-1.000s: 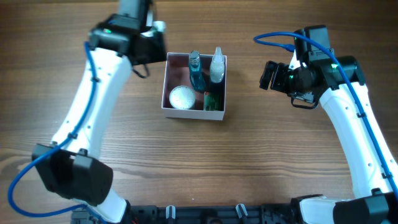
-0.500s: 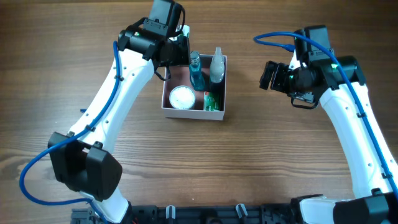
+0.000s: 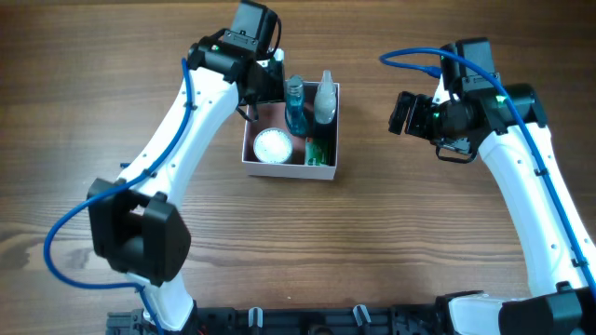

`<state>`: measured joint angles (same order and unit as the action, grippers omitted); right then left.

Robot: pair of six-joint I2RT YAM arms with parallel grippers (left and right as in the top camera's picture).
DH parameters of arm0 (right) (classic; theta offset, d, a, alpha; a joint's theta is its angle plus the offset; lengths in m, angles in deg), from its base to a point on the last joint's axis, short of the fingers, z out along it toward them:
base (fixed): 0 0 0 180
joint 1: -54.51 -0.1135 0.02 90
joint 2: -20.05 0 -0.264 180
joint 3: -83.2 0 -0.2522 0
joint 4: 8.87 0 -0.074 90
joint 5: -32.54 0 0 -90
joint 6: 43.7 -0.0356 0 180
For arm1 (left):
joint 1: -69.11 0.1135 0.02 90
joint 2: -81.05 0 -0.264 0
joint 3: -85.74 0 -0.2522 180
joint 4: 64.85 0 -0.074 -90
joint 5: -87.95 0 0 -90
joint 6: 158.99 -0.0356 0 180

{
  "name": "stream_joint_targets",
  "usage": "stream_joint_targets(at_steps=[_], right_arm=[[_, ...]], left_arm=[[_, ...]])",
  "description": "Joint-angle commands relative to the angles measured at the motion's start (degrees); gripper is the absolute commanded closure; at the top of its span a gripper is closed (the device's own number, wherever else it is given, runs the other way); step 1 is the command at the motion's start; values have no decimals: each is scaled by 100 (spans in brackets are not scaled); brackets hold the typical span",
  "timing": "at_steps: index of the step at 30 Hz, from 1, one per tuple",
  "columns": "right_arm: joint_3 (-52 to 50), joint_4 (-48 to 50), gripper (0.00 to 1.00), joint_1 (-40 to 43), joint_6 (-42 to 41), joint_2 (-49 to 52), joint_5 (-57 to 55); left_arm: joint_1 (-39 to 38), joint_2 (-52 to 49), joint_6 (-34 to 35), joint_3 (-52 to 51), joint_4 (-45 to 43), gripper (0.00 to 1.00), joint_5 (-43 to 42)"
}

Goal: Pack container
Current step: 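Carry the soap box over the box, then lower the soap box into the box and open left gripper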

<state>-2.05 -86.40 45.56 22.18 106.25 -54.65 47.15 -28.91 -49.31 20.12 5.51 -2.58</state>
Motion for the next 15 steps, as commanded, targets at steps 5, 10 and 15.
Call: stream_joint_targets(at_steps=[5,10,15], right_arm=[[-11,-15,0,15,15,50,68],[-11,-15,0,15,15,50,70],[-11,-15,0,15,15,50,70]], left_arm=[[107,-374,72,22,85,96,-46],[114,-472,70,20,164,96,-48],[114,-529,70,4,232,95,-46]])
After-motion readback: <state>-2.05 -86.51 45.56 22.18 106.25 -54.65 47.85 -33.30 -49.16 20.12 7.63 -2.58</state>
